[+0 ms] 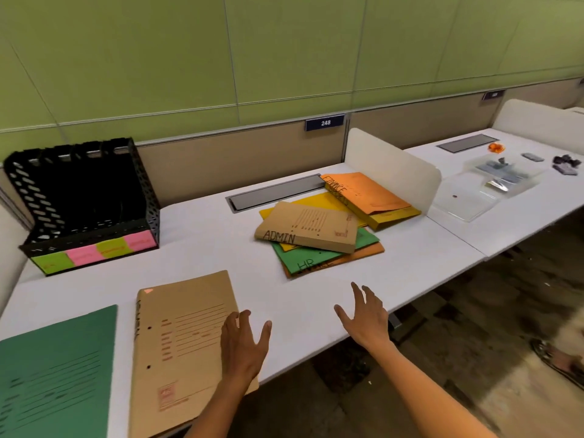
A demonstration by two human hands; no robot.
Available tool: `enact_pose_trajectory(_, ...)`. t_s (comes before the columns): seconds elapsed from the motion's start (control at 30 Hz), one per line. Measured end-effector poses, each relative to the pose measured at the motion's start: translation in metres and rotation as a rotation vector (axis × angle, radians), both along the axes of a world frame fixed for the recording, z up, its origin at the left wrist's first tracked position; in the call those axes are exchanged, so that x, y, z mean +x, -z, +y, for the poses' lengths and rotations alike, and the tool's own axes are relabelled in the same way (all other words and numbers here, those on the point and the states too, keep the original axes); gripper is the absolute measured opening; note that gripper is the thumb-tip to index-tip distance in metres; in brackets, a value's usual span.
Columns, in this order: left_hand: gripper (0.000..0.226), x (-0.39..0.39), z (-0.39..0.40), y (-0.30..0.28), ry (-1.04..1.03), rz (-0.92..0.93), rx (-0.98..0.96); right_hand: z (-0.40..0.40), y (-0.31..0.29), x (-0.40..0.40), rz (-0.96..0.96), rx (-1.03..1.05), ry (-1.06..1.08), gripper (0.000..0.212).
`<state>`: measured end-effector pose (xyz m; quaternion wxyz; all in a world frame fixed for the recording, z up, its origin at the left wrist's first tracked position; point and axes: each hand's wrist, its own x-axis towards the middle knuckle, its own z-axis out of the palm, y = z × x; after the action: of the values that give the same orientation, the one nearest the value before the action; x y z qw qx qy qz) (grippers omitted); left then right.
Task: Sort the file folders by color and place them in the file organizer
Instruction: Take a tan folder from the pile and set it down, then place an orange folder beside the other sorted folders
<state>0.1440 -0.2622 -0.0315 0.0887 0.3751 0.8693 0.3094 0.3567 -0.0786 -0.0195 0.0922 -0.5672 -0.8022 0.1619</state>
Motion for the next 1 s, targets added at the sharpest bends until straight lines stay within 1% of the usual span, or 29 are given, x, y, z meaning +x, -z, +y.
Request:
enact_pose_trajectory(0.23, 0.062, 0.066, 0.034, -0.007, 0.013, -0.035, -0.017, 0.031, 0.000, 0.054, 0.026, -0.020, -0.021, 0.081)
enact_pose_trajectory(0.47, 0.065, 0.101, 0.072, -0.014, 0.033, -0.015, -0.049, 0.060, -0.004, 0.081, 0.062, -0.043, -0.005, 0.082)
enact_pose_trajectory(0.77, 0.063, 0.108, 0.147, -0.017, 0.094, 0.015, -0.016, 0.111, -0.004, 0.087, 0.103, -0.040, 0.023, 0.081)
enact_pose_trajectory(1.0, 0.060, 0.086, 0.236, -0.011, 0.123, 0.029, 0.042, 0.177, 0.003, 0.069, 0.078, -0.013, 0.061, 0.080)
